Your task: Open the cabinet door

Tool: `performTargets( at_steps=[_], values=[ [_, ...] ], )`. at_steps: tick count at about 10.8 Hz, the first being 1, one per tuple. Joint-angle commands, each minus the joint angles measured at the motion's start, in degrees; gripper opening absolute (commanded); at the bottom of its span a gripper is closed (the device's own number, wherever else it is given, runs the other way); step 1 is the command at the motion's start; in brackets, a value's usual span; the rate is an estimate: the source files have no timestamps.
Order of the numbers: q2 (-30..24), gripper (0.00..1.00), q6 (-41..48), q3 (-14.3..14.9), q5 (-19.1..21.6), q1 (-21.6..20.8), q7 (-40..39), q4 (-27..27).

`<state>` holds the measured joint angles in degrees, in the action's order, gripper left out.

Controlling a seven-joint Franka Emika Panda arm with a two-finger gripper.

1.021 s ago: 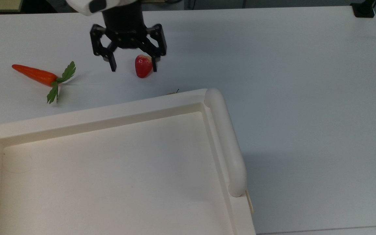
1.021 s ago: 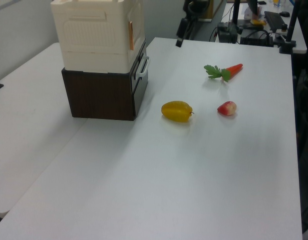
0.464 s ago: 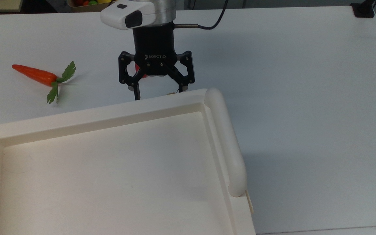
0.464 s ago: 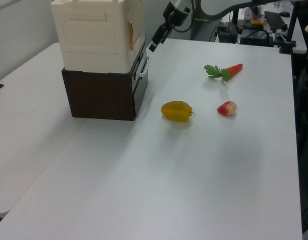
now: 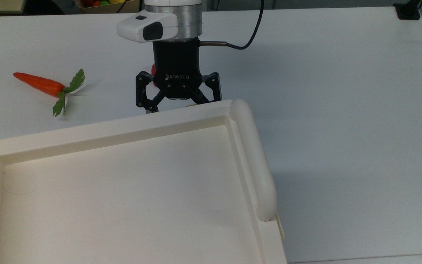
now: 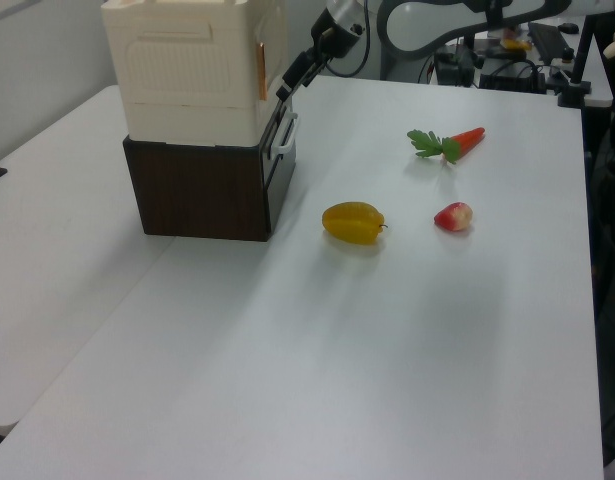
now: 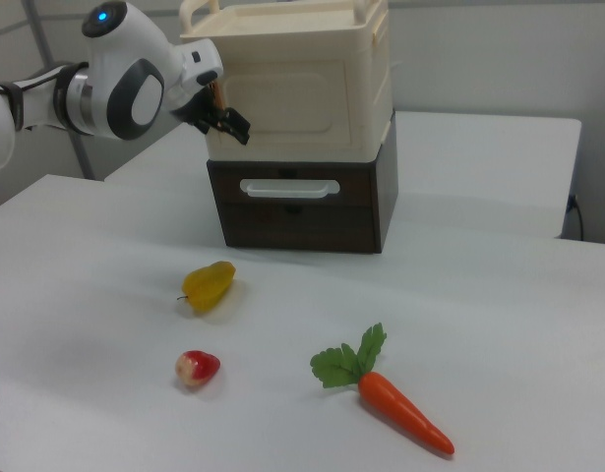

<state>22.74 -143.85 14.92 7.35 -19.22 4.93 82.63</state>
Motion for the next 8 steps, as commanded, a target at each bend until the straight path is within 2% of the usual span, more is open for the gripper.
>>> performTargets(
  at_steps=[1, 4, 5, 7, 8],
  values=[
    [2.2, 0.93, -5.4, 0.6, -0.3, -0.7, 3.9, -3.1],
    [3.5, 0.89, -7.8, 0.7, -0.4, -2.4, 5.4, -3.5],
    [3.7, 0.80, -7.9, 0.6, -0.4, -2.6, 5.8, -4.1],
    [4.3, 0.45, -8.5, 0.7, -0.5, -2.6, 5.6, -4.7],
    [4.4, 0.30, -10.1, 0.6, -0.7, -2.6, 5.7, -4.7]
  ],
)
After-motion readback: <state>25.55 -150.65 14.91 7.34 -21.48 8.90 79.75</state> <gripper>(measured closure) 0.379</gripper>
